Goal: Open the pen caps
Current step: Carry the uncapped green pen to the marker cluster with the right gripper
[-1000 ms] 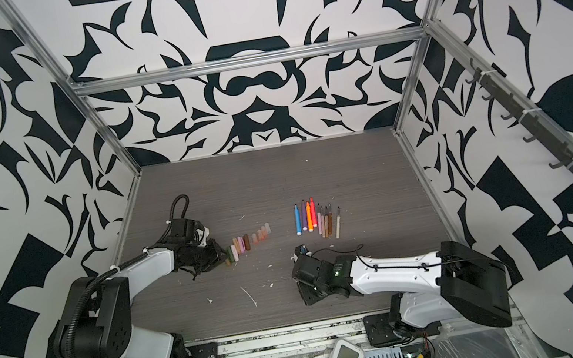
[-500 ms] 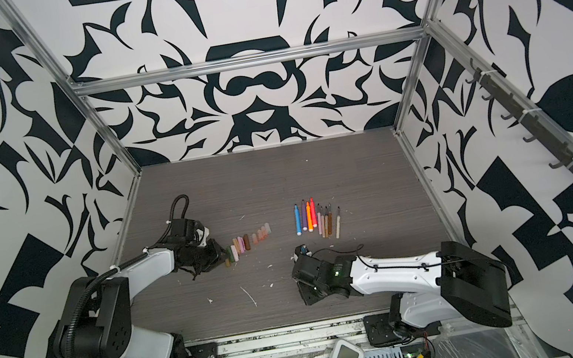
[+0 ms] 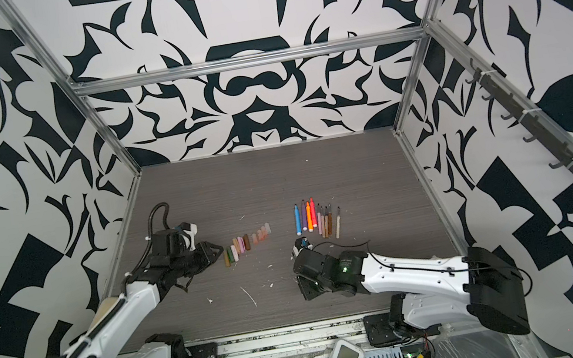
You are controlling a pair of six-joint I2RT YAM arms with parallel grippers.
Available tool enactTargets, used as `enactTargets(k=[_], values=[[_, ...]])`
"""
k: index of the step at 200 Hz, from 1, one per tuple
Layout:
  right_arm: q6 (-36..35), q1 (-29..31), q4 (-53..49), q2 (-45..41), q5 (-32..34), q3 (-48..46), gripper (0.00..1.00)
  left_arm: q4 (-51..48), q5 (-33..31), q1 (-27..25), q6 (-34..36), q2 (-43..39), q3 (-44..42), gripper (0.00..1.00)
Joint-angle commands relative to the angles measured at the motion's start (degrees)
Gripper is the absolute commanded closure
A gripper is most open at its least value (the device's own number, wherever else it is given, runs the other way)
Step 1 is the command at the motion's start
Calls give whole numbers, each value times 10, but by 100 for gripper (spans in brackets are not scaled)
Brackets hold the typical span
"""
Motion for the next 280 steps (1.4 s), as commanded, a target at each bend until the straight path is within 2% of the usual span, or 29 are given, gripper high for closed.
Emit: enactTargets(k=[1, 30, 64, 88, 130, 160, 197, 232, 280], values=[[-31, -15, -74, -35, 49, 59, 100, -5, -44, 3, 0, -74, -24, 61], [-62, -99, -117, -94, 21, 82, 100, 1, -73, 4, -11, -138, -60, 52], [-130, -250, -174, -147, -42, 104, 100, 2, -68, 3, -10, -128, -60, 51], [-185, -342, -204, -145, -72, 128, 100, 5, -57, 3, -10, -115, -59, 51], [-226, -443, -186, -104, -119, 137, 100, 11, -49, 3, -7, -92, -53, 51], [-209, -485, -124, -63, -176, 105, 100, 17, -47, 3, -7, -83, -53, 51], [-211, -521, -73, 11, -190, 93, 100, 20, -44, 3, -3, -78, -52, 52], [-236, -535, -51, 58, -150, 98, 100, 26, -47, 3, -3, -70, -50, 52], [-265, -554, -24, 138, -149, 106, 100, 27, -48, 3, -1, -57, -46, 52]])
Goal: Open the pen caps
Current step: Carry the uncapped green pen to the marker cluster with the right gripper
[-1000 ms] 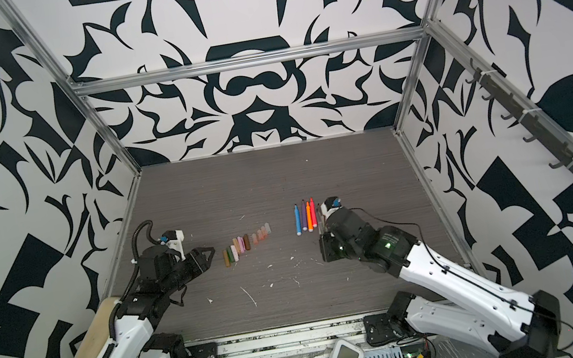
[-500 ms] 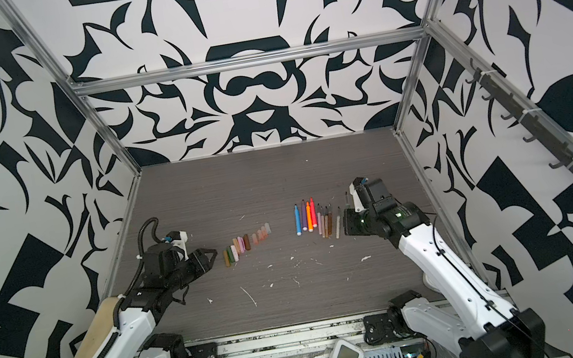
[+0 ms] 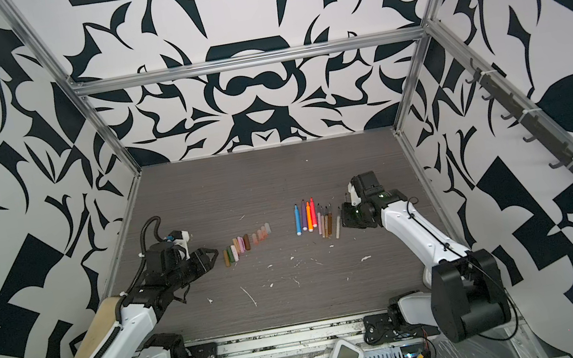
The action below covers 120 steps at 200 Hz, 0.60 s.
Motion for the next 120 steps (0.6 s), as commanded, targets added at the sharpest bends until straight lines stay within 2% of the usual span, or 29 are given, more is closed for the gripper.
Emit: enactTargets(k=[1, 76, 120], values=[[-26, -6, 25, 26, 11, 10, 100, 7, 0, 2, 6, 1, 12, 52], [14, -9, 131, 93, -51, -53, 100, 10, 3, 1, 6, 14, 16, 52], [25, -12, 153, 110, -56, -60, 99, 13, 5, 0, 6, 20, 17, 52]])
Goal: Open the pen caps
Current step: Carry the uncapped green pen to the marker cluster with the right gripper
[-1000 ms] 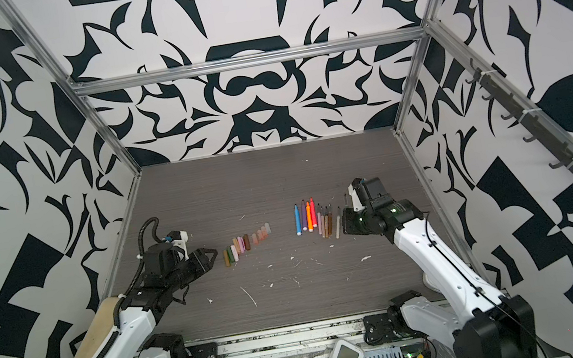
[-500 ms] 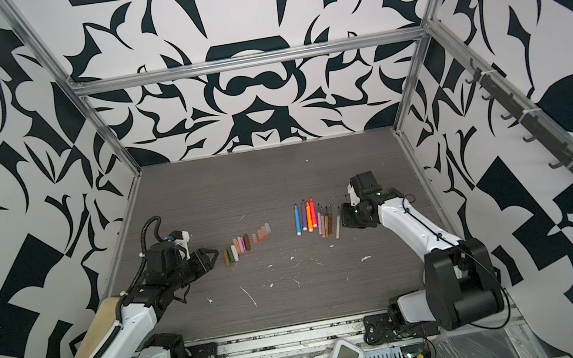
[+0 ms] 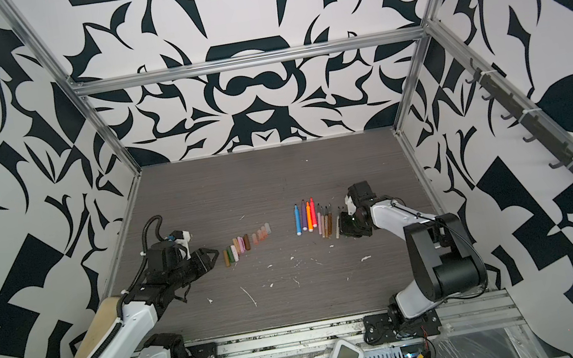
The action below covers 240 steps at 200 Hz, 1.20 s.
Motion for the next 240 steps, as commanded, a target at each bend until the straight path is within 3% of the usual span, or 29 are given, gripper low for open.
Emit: enactTargets(k=[1, 26, 76, 116, 136, 240], values=[[11, -4, 33, -5, -13, 2, 99, 8, 6, 0, 6, 6, 15, 52], [14, -5, 37, -5, -13, -2, 94, 8, 6, 0, 6, 8, 16, 52], [20, -8, 41, -21, -16, -18, 56, 9, 4, -1, 6, -2, 12, 52], [25, -8, 39, -33, -20, -26, 53, 10, 6, -7, 6, 5, 15, 52], [29, -9, 47, -33, -34, -30, 34, 10, 2, -13, 8, 2, 14, 52], [33, -11, 87, 59, -80, 7, 35, 7, -7, -18, 10, -5, 13, 52]])
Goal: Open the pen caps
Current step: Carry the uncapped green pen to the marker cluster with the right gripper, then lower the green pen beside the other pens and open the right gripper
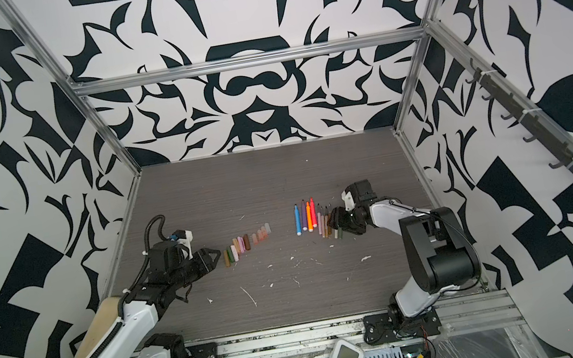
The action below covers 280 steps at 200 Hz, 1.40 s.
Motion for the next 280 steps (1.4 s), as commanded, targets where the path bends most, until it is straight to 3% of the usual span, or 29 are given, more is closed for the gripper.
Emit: enactTargets(k=[1, 143, 280], values=[[1, -1, -8, 24, -6, 6, 35, 3, -6, -2, 7, -8, 12, 52], [36, -2, 31, 113, -82, 43, 40, 2, -11, -4, 8, 4, 17, 52], [28, -2, 7, 106, -53, 50, 35, 2, -12, -6, 8, 4, 18, 52]])
